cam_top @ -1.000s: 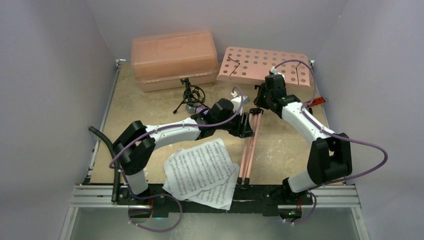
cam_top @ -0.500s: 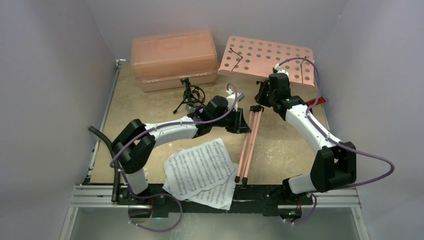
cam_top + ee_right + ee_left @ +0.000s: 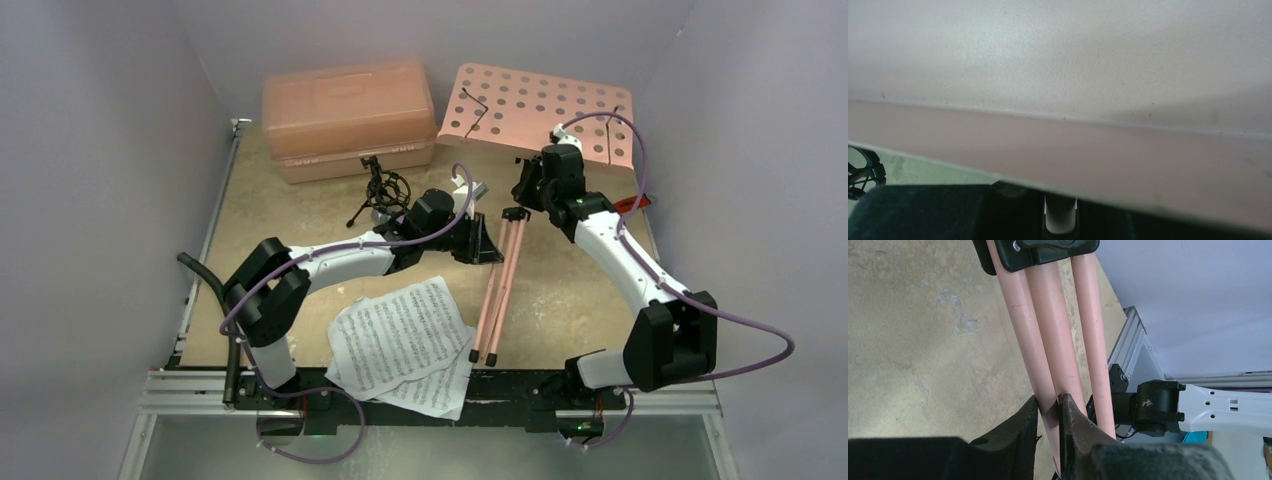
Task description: Set up the instrument practice props
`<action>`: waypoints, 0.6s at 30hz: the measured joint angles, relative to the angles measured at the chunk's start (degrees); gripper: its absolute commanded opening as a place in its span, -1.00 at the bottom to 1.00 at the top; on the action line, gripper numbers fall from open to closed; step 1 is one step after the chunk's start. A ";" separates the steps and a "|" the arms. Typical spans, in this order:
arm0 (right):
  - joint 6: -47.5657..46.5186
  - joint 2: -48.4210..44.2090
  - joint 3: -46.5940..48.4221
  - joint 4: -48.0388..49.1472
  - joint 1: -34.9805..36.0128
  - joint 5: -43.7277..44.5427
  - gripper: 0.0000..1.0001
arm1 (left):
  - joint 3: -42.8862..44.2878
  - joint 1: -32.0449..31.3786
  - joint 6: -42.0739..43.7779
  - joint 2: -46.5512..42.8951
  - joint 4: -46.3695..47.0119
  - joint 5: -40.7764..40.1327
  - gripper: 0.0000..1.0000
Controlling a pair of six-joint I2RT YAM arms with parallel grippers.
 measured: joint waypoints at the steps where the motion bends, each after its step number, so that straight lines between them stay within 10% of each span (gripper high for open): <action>1: -0.02 -0.33 0.00 0.04 0.00 0.09 -1.00 | 0.00 0.02 0.00 0.00 0.26 0.11 -1.00; 18: -5.51 -4.13 1.75 5.60 0.02 -1.90 -1.00 | 4.90 0.17 5.97 0.00 -2.97 -1.66 -1.00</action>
